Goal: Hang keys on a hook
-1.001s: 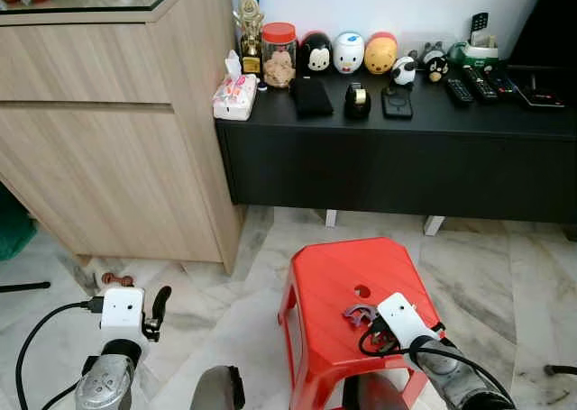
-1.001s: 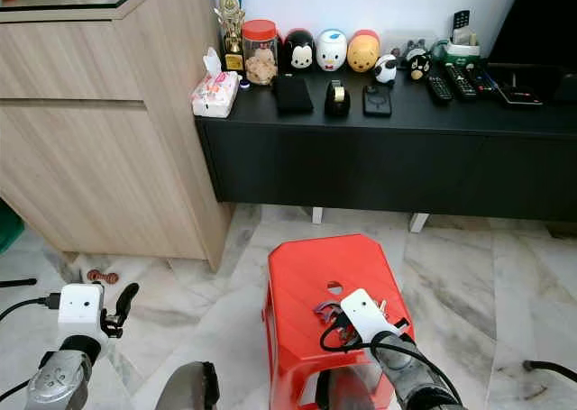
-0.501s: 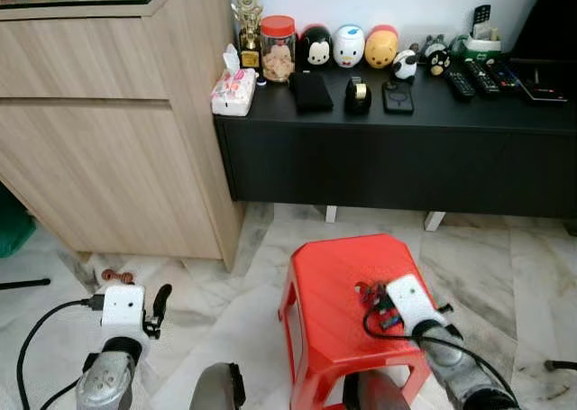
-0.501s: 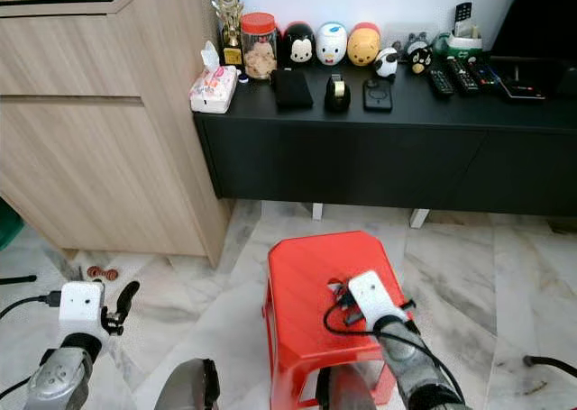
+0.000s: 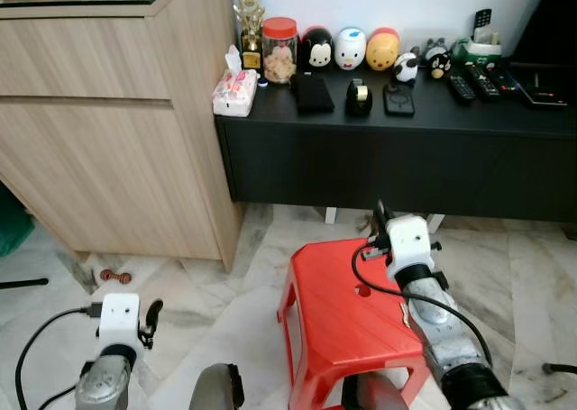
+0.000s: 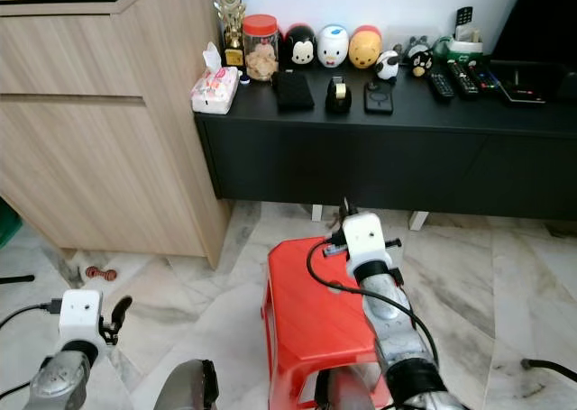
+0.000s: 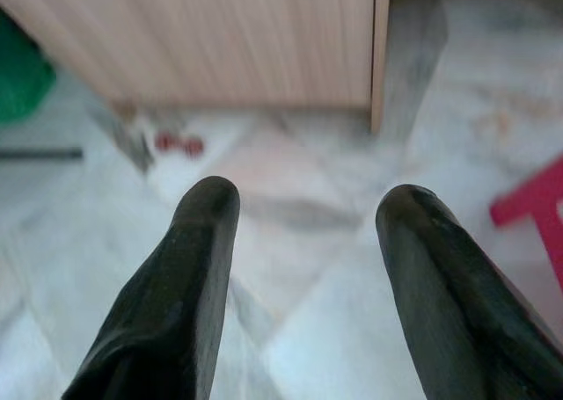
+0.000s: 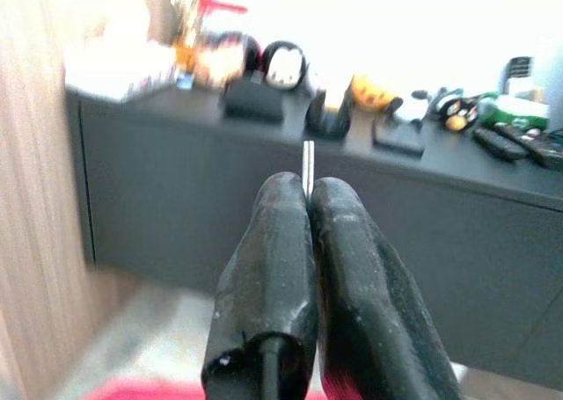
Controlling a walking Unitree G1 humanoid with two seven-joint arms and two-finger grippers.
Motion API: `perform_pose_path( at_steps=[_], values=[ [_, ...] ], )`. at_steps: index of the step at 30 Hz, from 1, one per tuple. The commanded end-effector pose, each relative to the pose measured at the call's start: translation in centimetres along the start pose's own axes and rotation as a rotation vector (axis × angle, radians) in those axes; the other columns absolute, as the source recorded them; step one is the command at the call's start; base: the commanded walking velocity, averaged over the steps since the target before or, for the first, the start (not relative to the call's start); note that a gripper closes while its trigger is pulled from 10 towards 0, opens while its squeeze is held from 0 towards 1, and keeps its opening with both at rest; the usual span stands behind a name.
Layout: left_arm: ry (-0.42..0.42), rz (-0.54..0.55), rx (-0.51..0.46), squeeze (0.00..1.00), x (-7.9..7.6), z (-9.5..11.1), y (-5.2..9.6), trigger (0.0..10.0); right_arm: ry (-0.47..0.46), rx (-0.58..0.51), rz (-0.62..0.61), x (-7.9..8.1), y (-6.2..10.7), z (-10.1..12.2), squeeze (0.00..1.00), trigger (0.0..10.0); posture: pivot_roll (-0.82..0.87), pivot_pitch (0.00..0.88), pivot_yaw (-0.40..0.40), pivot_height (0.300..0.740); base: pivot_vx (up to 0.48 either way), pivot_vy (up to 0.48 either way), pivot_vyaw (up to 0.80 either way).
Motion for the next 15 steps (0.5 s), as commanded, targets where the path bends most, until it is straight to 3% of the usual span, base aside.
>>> perform_pose_path(
  at_steps=[1, 7, 12, 15],
  values=[
    [-0.004, 0.006, 0.053, 0.0, -0.1, -1.4, 0.4, 10.0, -0.049, -0.016, -0.039, -0.5, 0.1, 0.6, 0.0, 10.0, 0.01, 0.0, -0.026, 0.613, 0.0, 0.0, 0.0],
    [0.045, -0.009, 0.207, 0.0, -1.9, -4.9, 1.5, 10.0, -0.082, -0.048, -0.043, 0.5, -0.2, 1.4, 0.0, 10.0, 0.01, 0.0, -0.048, 0.613, 0.0, 0.0, 0.0],
    [0.085, 0.011, 0.288, 0.0, -2.3, -6.7, 2.4, 10.0, -0.096, -0.03, -0.013, 1.5, -0.5, 1.5, 0.0, 10.0, 0.03, 0.0, -0.066, 0.613, 0.0, 0.0, 0.0],
    [0.185, 0.051, 0.418, 0.0, -2.6, -9.0, 3.8, 10.0, -0.128, -0.006, 0.033, 2.3, -0.5, 0.8, 0.0, 10.0, 0.06, 0.0, -0.075, 0.627, 0.0, 0.0, 0.0]
  ],
)
Point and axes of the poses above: a point about 5 cm out from each wrist's last joint towards the gripper, its own y axis pointing back from the gripper into the wrist, its own z axis along the axis of the wrist's last joint, x = y × z, the point moved 2 cm from there along -y, pointing out of the wrist towards the gripper, and after that the axes turned 10 degrees about -y, right-handed, at the moved point
